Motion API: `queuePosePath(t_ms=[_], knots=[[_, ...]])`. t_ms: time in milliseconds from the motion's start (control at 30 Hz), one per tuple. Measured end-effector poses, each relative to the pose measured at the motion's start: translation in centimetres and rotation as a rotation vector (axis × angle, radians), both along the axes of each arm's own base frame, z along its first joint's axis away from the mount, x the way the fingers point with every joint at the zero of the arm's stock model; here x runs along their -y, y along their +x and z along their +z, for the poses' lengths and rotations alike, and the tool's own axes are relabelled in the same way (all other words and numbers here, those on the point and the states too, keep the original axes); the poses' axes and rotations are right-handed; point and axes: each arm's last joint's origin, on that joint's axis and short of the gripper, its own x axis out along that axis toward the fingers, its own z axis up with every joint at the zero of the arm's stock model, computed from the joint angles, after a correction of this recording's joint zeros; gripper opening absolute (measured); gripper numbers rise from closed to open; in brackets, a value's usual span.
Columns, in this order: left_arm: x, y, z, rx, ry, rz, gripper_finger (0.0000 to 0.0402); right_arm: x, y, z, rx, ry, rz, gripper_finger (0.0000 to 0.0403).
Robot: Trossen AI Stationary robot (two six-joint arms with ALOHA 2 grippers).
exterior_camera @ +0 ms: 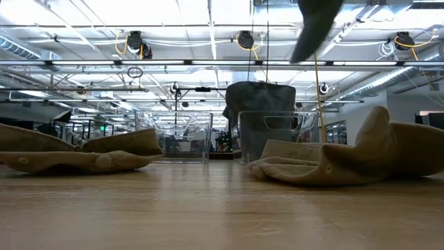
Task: Pick & Place hat
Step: Put the blue cap into the right transparent bin
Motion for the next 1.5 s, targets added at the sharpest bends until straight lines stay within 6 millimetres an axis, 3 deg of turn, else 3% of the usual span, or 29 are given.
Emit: queuePosePath(t_ms=[400, 600, 900, 1067, 1500], knots=[[-0.5, -2.1, 1.2, 0.028, -0.001, 0.023, 0.0124, -0.6, 1.6, -2.8, -0.297, -0.126, 0.238, 0.0000], [-0.8, -2.5, 1.5, 0.041, -0.009, 0.044, 0.0124, -0.5, 3.3, -1.8, -0.460, -0.325, 0.252, 0.0000], [-0.9, -2.7, 1.3, 0.008, -0.001, 0.040, 0.0124, -0.3, 5.9, 1.7, -0.474, -0.630, 0.273, 0.0000], [-1.0, -2.8, 1.2, -0.010, 0.000, 0.040, 0.0124, 0.5, 7.2, 2.6, -0.504, -0.772, 0.222, 0.0000], [-1.0, -2.9, 1.1, -0.022, 0.018, 0.023, 0.0124, 2.6, 9.8, 1.5, -0.665, -1.010, 0.187, 0.0000]])
